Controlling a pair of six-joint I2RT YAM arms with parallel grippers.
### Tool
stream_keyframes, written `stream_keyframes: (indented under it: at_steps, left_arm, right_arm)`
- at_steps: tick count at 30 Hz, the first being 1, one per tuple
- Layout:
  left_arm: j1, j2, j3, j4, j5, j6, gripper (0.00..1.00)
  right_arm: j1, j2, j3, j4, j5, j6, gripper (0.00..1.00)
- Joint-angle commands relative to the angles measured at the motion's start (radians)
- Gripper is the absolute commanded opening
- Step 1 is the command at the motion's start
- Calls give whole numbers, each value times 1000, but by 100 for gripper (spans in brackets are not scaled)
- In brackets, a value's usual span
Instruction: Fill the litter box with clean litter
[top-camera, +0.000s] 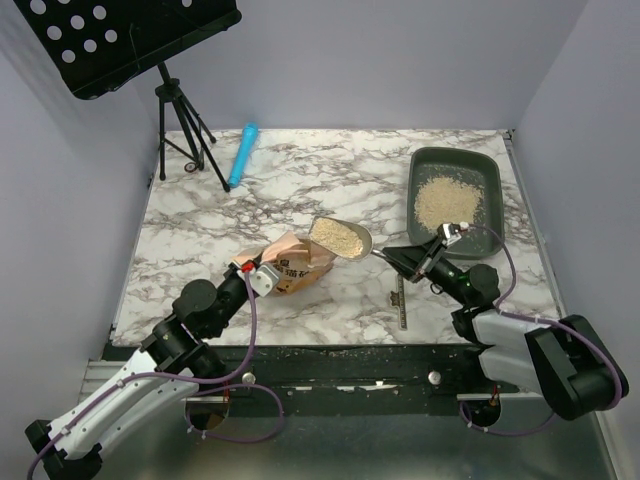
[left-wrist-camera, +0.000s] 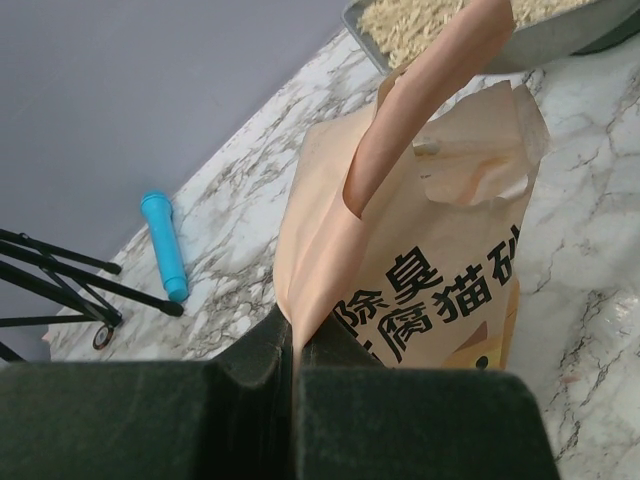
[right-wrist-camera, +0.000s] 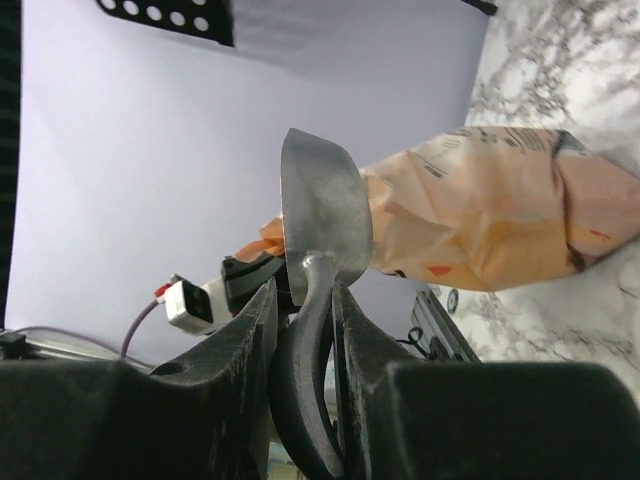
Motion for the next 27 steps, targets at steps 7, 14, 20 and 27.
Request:
stream_keyframes:
  at_steps: [7, 14, 20, 27]
  left_arm:
    - [-4, -27, 20, 217, -56, 11, 0]
    - [-4, -25, 23, 217, -57, 5, 0]
    - [-4, -15, 29, 215, -36, -10, 0]
    - [-4, -10, 29, 218, -15, -26, 0]
  right_arm:
    - [-6, -204, 111, -175, 125, 12, 1]
    - [-6, -310, 165, -429, 238, -3, 1]
    - [-6, -371, 222, -594, 395, -74, 1]
    - [-8, -405, 250, -689, 629, -149, 1]
